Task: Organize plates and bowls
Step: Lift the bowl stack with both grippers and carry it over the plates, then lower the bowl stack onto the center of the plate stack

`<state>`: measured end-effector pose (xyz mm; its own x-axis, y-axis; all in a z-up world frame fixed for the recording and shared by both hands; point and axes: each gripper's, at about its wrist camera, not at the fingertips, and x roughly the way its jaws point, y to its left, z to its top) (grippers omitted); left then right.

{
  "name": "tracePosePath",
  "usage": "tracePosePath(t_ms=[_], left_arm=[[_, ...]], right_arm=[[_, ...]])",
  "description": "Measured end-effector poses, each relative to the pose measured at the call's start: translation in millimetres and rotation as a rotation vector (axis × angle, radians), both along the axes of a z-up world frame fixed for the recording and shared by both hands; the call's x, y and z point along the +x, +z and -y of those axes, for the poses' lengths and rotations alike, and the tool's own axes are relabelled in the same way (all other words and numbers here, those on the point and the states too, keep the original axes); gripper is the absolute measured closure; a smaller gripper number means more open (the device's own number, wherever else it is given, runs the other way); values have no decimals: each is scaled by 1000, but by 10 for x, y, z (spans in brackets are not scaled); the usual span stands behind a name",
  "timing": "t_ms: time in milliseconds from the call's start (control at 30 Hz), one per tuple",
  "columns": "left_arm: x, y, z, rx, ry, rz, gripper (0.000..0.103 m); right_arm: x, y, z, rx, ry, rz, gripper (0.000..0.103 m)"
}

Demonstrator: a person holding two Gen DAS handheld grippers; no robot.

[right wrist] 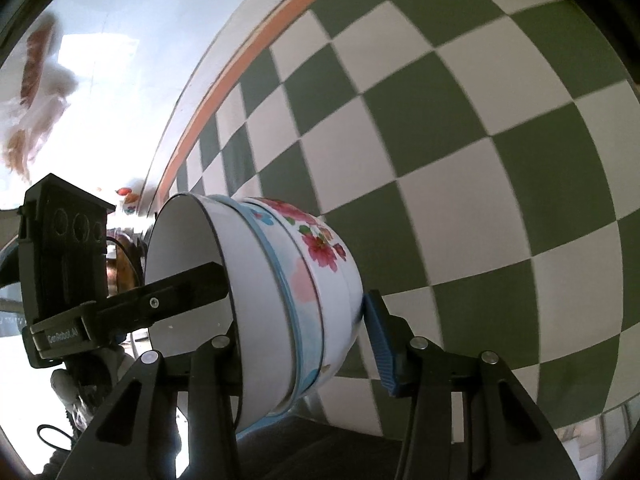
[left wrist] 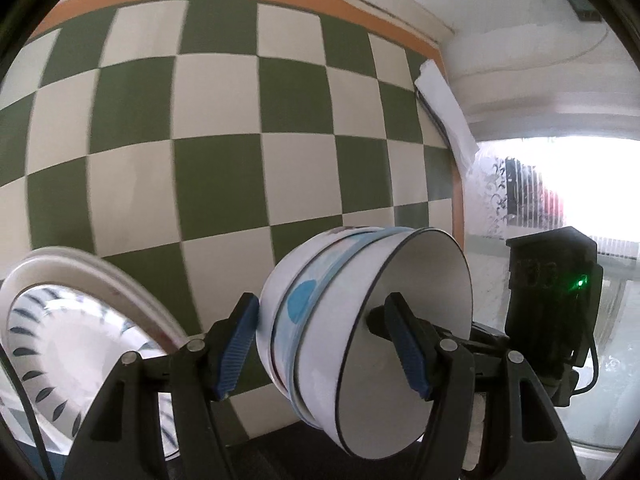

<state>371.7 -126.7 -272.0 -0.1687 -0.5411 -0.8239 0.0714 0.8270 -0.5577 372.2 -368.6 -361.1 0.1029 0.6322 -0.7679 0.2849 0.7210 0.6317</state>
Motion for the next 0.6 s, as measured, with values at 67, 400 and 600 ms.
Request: tracePosePath(t_ms=[67,400,600], left_arm=[[-17,59,-152,-6,11,3,41],[-220,158,-1030,19,70,12,41],[-317,85,-1574,39,128,4,41]], right_arm=[[27,80,-128,-4,16,6,56],[38,199,-1010,6,74,16,59],[38,32,-1570,29,121,-2,61]])
